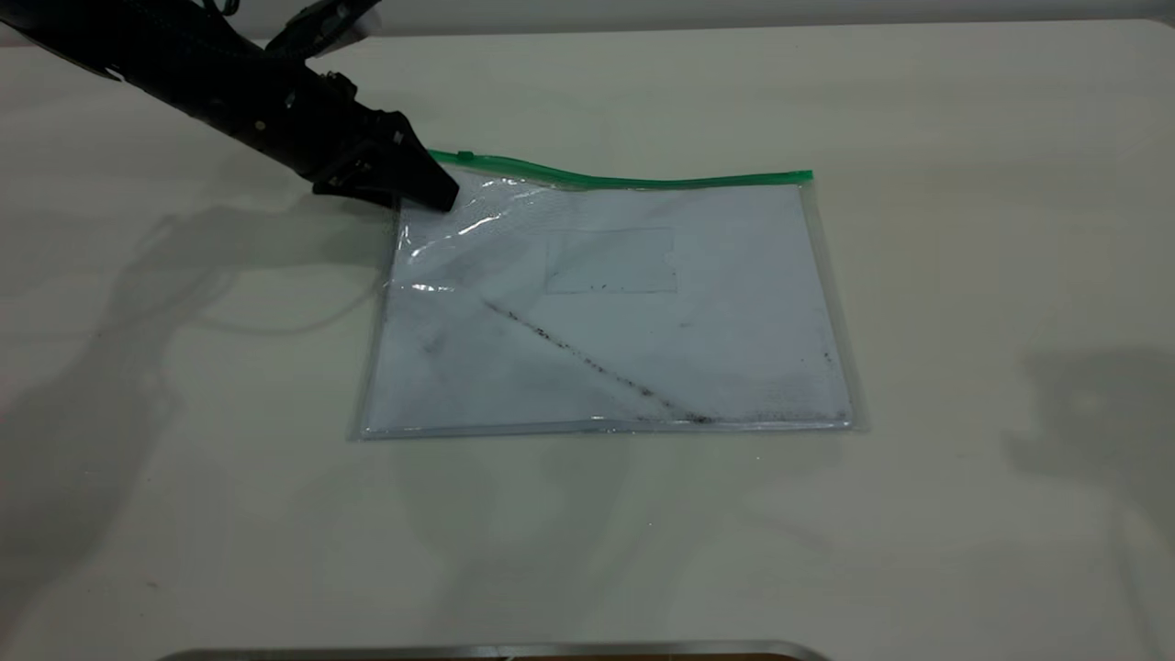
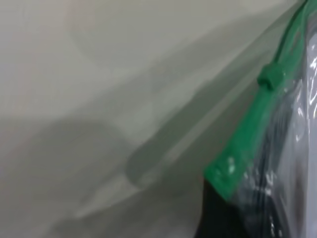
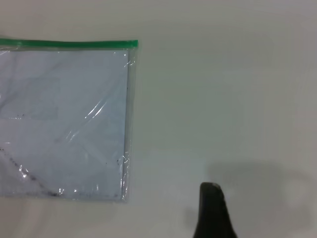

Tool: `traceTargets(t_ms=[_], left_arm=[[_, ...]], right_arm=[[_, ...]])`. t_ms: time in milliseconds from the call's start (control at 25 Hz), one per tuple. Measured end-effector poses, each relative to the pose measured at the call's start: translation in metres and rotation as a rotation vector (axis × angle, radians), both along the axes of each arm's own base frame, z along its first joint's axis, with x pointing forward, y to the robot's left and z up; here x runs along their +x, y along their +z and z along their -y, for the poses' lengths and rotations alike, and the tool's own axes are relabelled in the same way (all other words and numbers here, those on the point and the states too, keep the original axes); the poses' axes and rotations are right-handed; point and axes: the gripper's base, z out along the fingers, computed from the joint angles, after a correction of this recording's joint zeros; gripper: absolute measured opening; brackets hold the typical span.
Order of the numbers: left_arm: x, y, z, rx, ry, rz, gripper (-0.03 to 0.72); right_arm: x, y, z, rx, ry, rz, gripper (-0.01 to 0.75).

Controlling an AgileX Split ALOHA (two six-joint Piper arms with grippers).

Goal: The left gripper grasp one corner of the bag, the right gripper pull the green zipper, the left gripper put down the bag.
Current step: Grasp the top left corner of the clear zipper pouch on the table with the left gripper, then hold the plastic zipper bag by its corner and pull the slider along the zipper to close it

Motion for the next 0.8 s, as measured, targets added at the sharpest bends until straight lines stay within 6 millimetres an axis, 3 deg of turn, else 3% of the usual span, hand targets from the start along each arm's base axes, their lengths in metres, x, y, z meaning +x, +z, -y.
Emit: traceTargets(t_ms=[120, 400, 600, 800], left_arm=[[0.001, 0.0, 0.0, -0.004, 0.001, 0.009, 0.423], [0.001, 0.003, 0.002, -0.009, -0.065, 0.065, 0.079], [0.013, 0.023, 0.007, -0.031, -0.243, 0.187, 0.053], [0.021, 0.064, 0.015, -0.042, -0.652, 0.34, 0.053]], right_arm=[[0.0, 0.0, 0.0, 0.0, 0.0, 0.001, 0.558], [0.0, 0.0, 0.0, -0.009, 0.012, 0.003, 0.558], [0.005, 0.007, 0.0, -0.061, 0.079, 0.03, 0.558], [0.019, 0.003, -0.009, -0.094, 0.181, 0.023, 0.558]])
